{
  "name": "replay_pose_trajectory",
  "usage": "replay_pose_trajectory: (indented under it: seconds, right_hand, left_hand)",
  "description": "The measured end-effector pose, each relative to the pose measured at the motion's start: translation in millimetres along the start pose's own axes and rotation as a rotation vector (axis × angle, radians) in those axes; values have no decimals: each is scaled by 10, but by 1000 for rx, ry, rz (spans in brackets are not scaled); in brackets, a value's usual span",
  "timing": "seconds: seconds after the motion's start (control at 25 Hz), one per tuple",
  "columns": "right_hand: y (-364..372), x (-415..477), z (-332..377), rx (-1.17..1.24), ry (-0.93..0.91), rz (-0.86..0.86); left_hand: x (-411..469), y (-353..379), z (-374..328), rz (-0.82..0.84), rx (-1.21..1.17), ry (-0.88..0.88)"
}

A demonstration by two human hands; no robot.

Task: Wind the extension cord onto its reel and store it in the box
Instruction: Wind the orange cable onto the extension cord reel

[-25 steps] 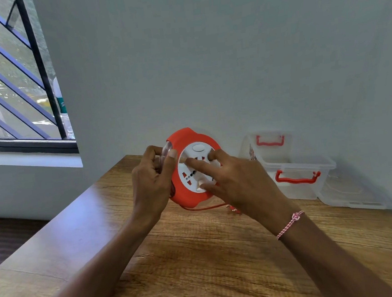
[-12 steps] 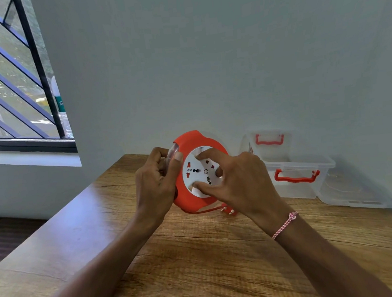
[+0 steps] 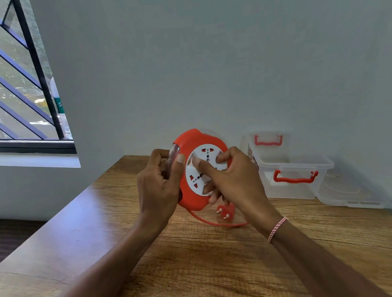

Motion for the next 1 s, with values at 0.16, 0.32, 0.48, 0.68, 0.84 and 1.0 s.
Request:
replay_pose_trajectory:
  seconds: [0.16,0.32,0.48,0.68,0.84,1.0]
  right_hand:
    - [-74,18,102,-58,-157,117]
    - [-143,-17,152,-458,-574,23]
    - [-192,-10,194,-869,-988,52]
    - [-207,8,155,-1016,-1067,47]
    - [-181,-31,178,-960,-1062,-14]
    - [-133,-61,172,-740,-741,-44]
  left_hand:
    - [65,-60,18,-77,-27,-38]
    - [104,-112,30,-102,-32,-57]
    - [97,-101,50,-40,-31,-53]
    - [105,-74,85,13,-46,-73]
    - [76,-54,59,39,-59,-85]
    - [28,-18,20,37,-37,-81]
Point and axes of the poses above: each hand's wrist, its own x-axis towards the middle knuckle, its own y-axis out of the palm, z = x × y, the point moved 3 cm from there along x, towards the middle knuckle, and after that the axes turned 2 degrees about x, right-handed, at the moved point
